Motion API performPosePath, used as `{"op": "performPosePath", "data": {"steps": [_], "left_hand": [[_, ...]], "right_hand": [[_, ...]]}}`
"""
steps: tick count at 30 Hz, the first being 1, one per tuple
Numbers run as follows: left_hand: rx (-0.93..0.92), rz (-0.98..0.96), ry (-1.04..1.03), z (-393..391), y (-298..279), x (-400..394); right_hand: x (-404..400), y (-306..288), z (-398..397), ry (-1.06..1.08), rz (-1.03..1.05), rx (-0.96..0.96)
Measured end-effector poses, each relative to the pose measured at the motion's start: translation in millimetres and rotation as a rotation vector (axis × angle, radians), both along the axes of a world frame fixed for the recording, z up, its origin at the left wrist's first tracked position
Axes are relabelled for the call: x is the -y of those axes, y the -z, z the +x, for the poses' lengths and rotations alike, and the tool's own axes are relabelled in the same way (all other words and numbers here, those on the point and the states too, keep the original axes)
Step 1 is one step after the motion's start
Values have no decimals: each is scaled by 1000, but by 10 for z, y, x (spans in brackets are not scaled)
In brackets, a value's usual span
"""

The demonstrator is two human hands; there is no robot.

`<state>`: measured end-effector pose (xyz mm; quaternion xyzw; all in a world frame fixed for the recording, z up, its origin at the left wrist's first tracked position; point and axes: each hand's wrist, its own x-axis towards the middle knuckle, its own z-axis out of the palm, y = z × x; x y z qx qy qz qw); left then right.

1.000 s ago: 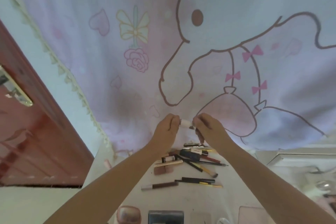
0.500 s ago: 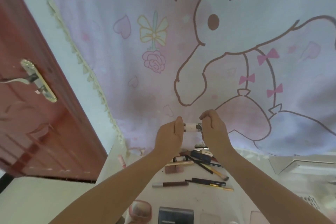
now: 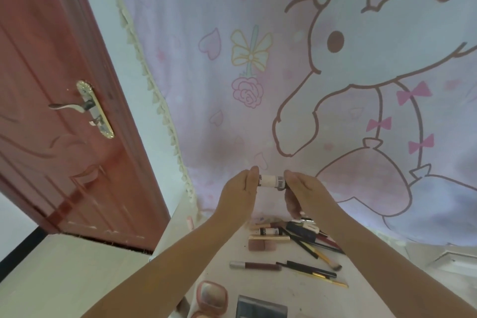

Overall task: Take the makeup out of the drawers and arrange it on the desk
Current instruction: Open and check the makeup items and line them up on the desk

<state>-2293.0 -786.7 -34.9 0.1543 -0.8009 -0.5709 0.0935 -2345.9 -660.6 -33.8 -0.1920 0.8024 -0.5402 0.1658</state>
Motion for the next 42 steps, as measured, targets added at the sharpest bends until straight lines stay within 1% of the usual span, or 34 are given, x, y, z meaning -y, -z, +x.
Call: {"op": "performPosePath", "data": {"steps": [1,2,3,5,7,8,9,12,13,14,16,18,19,20,22,24,26,28,30,32,34,37,39,42], "left_hand": [[-4,-35,3,-13,-12,17],[-2,-44,5,-27,-28,35],[4,-24,0,-46,-61,51],[41,78,-29,-104,-143,87],[82,187,-73,-152,-233,98],[83,227,-87,-178,-259,99],[77,250,-96,-198,-276,99],[46,221,-72,-229,-275,86],[36,181,-51,-235,-268,75],[28,138,-32,-238,-263,69],[9,87,-19,-244,-265,84],[2,81,-27,-256,-276,121],[1,83,-31,-262,-283,139],[0,85,-33,-268,-284,151],[-4,82,-30,-278,-283,164],[-4,72,-27,-284,-277,170],[-1,60,-28,-292,-274,180],[2,45,-42,-307,-289,202],[13,57,-66,-315,-312,231],[26,84,-81,-304,-324,258],[30,117,-90,-278,-316,274],[26,119,-92,-253,-283,283],[22,91,-93,-246,-261,299],[24,104,-112,-229,-255,336]], "right_hand": [[-2,-49,-22,-27,-5,9],[-7,-89,-44,-51,-16,-21],[-6,-137,-59,-76,-44,-57],[-17,-223,-94,-138,-56,-191],[-28,-278,-139,-174,-2,-328],[-29,-292,-165,-188,10,-347],[-25,-312,-184,-196,6,-319],[11,-386,-232,-123,-96,-24],[20,-394,-257,-92,-100,23],[21,-393,-276,-79,-69,3],[18,-374,-277,-96,-28,-140],[-5,-340,-295,-131,-46,-263],[-19,-323,-312,-145,-62,-291],[-25,-307,-323,-156,-83,-291],[-6,-299,-327,-178,-118,-222],[44,-330,-316,-161,-100,-137],[81,-333,-321,-152,-64,-106],[100,-338,-336,-142,-55,-195],[95,-333,-358,-142,-95,-290],[114,-334,-354,-178,-124,-275],[157,-308,-352,-211,-94,-216],[194,-327,-331,-173,-67,-127],[204,-313,-326,-159,-40,-182],[207,-282,-328,-167,-87,-282]]}}
